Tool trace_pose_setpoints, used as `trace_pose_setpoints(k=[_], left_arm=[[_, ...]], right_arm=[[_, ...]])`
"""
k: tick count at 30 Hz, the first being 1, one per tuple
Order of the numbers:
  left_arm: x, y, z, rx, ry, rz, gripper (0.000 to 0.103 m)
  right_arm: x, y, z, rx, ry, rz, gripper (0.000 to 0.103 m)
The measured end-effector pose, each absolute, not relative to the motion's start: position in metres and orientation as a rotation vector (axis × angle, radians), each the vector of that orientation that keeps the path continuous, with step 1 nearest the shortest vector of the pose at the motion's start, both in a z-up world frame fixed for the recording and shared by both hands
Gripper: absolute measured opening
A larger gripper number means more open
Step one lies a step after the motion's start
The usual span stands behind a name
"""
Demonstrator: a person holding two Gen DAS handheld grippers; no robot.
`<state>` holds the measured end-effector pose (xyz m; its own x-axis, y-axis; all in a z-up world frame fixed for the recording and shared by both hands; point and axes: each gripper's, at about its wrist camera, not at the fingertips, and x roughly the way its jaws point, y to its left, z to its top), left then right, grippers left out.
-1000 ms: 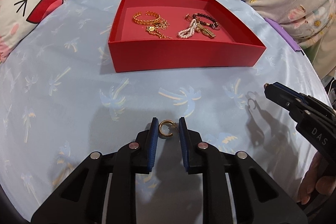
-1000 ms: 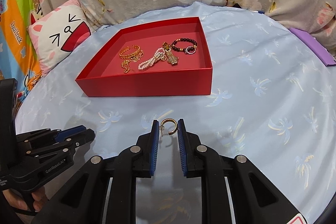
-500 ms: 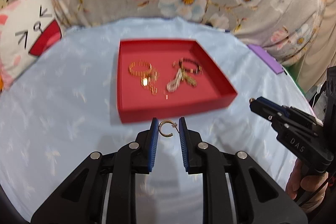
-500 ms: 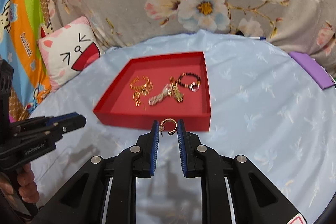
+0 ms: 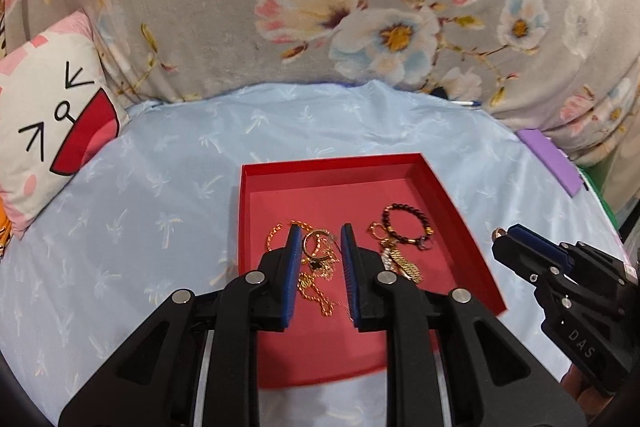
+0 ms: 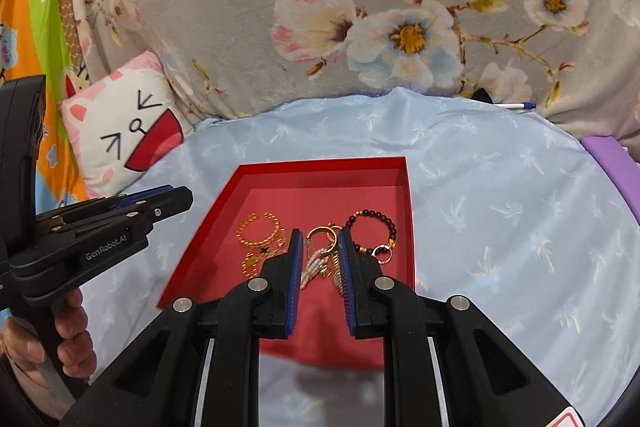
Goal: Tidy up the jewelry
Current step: 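Carry both hoop earrings over the red box with both grippers, then open both grippers to drop the hoop earrings into the box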
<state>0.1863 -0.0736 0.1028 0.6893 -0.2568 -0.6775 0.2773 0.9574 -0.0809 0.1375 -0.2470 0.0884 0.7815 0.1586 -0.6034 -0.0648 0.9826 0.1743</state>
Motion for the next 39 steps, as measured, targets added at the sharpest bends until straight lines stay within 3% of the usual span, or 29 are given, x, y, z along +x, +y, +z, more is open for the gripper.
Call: trace_pose_setpoints(k=[14, 31, 34, 36, 39], left_arm=[[0.232, -0.077, 0.038, 0.047, 0.877, -0.242, 0.019], [0.241, -0.068, 0.022, 0.041, 0.909, -0.228, 0.02], [0.24, -0.067, 0.022, 0.038, 0.907, -0.217, 0.036], [0.238, -0.066, 0.025, 0.04, 0.889, -0.192, 0.055], [0.235, -0.064, 0.029, 0.032, 0.877, -0.19, 0.059]], right_arm=[[0.197, -0.247, 0.035, 0.137, 0.763, 0.073, 0.016], [0.21, -0.246, 0.019, 0.136, 0.78, 0.058, 0.017], [0.208, -0.248, 0.021, 0.136, 0.76, 0.045, 0.022], [0.205, -0.25, 0.026, 0.142, 0.741, 0.035, 0.037], [0.196, -0.254, 0.034, 0.144, 0.709, 0.012, 0.05]])
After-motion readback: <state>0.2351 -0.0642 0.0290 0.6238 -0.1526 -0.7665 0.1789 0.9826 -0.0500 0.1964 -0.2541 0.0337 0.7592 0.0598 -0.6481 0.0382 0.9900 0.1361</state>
